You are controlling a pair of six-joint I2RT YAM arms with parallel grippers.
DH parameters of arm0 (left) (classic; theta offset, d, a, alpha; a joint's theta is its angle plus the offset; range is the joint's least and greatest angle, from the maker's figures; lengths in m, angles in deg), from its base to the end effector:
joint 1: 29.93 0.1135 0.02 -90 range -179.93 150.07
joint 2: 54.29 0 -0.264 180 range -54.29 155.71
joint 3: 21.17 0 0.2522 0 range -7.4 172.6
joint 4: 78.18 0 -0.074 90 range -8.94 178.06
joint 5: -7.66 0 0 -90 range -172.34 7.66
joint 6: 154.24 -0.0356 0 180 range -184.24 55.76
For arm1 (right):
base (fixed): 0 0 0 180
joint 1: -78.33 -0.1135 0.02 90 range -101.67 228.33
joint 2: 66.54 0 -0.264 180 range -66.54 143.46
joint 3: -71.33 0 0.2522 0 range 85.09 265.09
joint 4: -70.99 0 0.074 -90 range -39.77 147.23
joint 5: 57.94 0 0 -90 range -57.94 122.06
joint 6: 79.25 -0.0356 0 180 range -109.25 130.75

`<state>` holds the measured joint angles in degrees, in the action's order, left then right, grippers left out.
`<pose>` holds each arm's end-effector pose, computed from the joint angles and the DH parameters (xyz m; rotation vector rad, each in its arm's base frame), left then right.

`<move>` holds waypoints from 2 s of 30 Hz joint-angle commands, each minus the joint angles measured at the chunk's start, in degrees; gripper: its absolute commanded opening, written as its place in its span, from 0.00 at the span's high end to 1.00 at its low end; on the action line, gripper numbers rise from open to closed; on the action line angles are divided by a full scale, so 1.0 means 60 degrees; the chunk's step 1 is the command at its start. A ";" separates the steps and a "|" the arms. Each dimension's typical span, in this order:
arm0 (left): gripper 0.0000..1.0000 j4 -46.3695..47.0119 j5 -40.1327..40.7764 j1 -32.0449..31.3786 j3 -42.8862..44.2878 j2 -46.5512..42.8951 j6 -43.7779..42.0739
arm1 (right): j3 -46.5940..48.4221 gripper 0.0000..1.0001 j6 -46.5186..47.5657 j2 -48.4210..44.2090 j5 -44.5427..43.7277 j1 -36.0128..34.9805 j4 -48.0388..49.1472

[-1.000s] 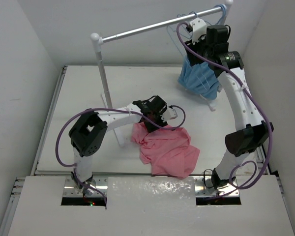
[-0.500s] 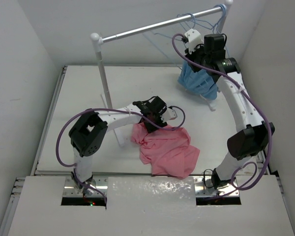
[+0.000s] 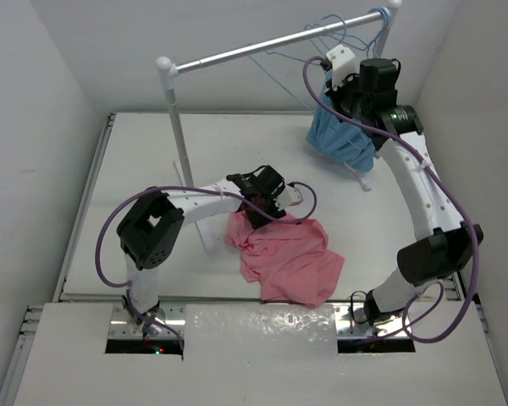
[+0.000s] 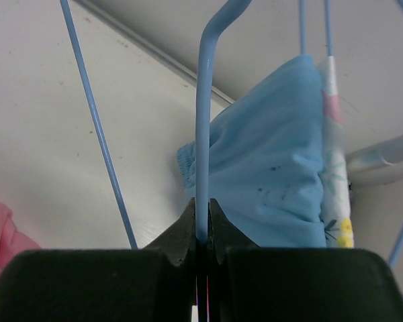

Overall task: Place the t-shirt on the hanger
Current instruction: Pick up the clothesline from the clothesline, then place the T-shirt on the hanger.

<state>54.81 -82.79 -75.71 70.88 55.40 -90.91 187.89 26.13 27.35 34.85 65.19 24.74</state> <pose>0.2761 -0.2841 0.1866 1.6001 2.1802 -0.1114 0.3609 0.0860 0.4303 -0.5187 1.9128 0.0229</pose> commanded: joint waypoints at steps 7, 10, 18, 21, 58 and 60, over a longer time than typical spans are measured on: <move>0.53 0.0167 -0.0291 0.0232 0.0122 -0.0572 0.0081 | -0.0683 1.00 -0.0526 -0.1555 -0.0450 0.0009 0.1299; 0.53 -0.0038 -0.0832 0.0378 0.0312 -0.0586 0.0081 | -0.1428 1.00 -0.0790 -0.2096 -0.0450 -0.0006 0.1153; 0.54 -0.0419 -0.2003 0.0467 0.0883 -0.0748 -0.0182 | -0.5574 1.00 -0.2034 -0.4908 -0.1149 -0.0006 0.0935; 0.54 -0.0537 -0.2152 0.0263 0.1146 -0.0500 -0.0315 | -0.6117 1.00 -0.2488 -0.5539 -0.2028 0.0009 0.0041; 0.95 -0.1107 -0.1873 0.1434 0.4485 0.2078 0.0491 | -1.1625 1.00 -0.5185 -0.8442 -0.0671 -0.0211 0.0464; 0.95 -0.1355 -0.1947 0.1419 0.4881 0.2255 0.0564 | -1.1889 1.00 -0.5068 -0.8382 -0.0494 -0.0342 0.0507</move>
<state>48.80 -91.21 -65.98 96.30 66.96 -88.53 117.84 -3.45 -23.25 28.05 64.16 23.21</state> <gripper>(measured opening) 0.052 0.009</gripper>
